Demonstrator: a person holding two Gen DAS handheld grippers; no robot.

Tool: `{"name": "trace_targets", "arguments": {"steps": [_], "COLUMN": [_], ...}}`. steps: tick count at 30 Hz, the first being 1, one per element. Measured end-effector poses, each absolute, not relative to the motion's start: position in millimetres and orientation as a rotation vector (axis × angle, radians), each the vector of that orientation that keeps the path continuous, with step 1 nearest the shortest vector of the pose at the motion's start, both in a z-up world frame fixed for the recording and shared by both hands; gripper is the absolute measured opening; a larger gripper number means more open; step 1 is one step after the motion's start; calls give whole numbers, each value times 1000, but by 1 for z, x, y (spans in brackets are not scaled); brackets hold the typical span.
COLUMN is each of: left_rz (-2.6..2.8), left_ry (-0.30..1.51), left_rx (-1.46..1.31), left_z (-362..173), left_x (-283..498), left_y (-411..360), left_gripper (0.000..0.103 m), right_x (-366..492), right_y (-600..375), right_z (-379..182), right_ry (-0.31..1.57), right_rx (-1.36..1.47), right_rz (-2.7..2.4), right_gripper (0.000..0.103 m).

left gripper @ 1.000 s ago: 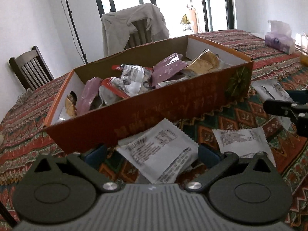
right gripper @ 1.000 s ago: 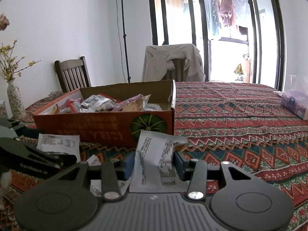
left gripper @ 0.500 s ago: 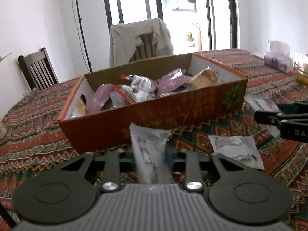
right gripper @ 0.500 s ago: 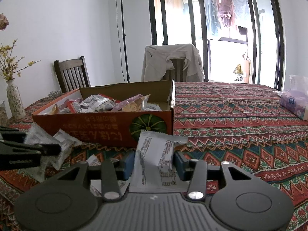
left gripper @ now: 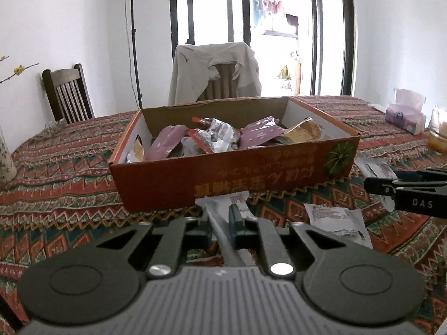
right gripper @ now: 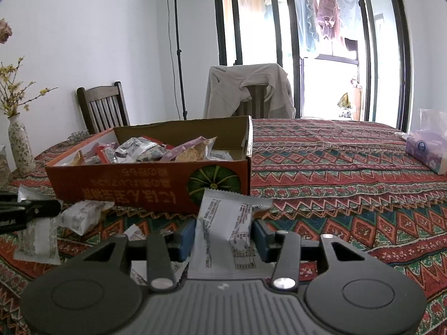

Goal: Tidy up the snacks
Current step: 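Grasp a white wrapper with the left tool while the right tool holds its wrapper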

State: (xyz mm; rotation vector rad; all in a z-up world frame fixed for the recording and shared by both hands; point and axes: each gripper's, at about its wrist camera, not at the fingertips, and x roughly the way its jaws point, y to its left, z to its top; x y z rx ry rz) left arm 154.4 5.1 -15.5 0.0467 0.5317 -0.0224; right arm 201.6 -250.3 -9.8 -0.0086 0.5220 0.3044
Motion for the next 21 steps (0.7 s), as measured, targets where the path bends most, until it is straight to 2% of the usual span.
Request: {"name": "trace_targets", "arguments": {"steps": [11,14,21], "left_rz": [-15,-17,-25], "left_ry": [511,487,437], "left_rx": [39,18,18], "left_z": [-21,-18,-4], "left_x": [133,127,122], "left_y": [2,4,4], "left_gripper": [11,6,5], "right_x": [202,202,198], "right_y": [-250,-250,-247], "right_z": [-10,-10,-9], "right_ry": [528,528,501], "right_rx": [-11,-12,-30], "right_rz": [299,300,306], "right_gripper": [46,46,45]}}
